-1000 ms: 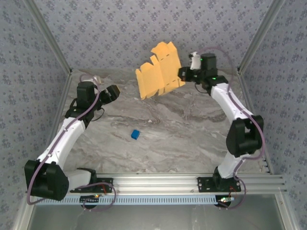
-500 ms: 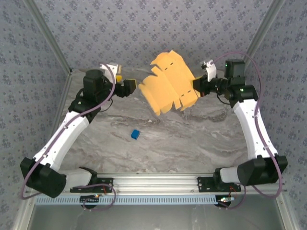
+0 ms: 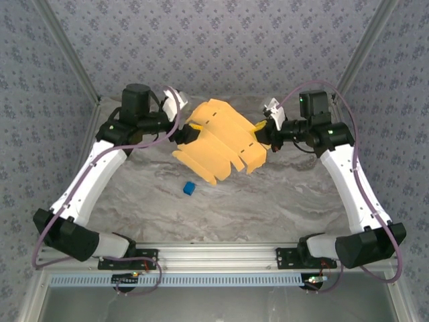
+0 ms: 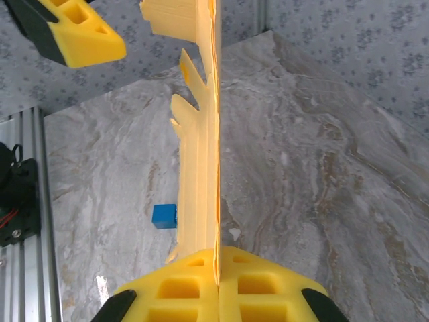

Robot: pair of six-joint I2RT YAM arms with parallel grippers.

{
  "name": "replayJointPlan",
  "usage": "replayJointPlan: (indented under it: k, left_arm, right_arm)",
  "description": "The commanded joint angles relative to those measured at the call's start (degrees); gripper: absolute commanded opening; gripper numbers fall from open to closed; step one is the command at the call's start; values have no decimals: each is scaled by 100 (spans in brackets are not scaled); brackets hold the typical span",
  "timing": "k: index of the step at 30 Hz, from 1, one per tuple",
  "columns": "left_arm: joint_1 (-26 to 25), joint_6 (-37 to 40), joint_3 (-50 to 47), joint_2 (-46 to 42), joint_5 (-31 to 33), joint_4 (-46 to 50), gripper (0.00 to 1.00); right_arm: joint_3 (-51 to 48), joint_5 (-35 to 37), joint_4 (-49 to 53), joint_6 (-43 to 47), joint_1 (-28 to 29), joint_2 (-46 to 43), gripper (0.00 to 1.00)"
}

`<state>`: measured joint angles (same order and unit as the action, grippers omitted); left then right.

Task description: Fold the paper box

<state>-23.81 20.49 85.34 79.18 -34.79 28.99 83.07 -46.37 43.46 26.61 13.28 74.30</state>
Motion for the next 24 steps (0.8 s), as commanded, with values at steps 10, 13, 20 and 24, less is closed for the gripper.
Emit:
replayJointPlan:
  k: [10, 13, 20, 24]
  left_arm:
    - [120, 834, 388, 487, -1791, 791, 47]
    - [231, 800, 541, 631, -2027, 951, 34]
    - [389, 690, 699, 656, -2340, 1366, 12]
    - [395, 393, 626, 617, -2420, 1249, 1]
  right_arm:
    - [131, -619, 521, 790, -37, 76, 0]
    - [103, -618, 523, 838, -91, 75, 0]
    - [36, -399, 337, 730, -159, 76, 0]
    - [-33, 45, -5, 412, -55, 58, 1]
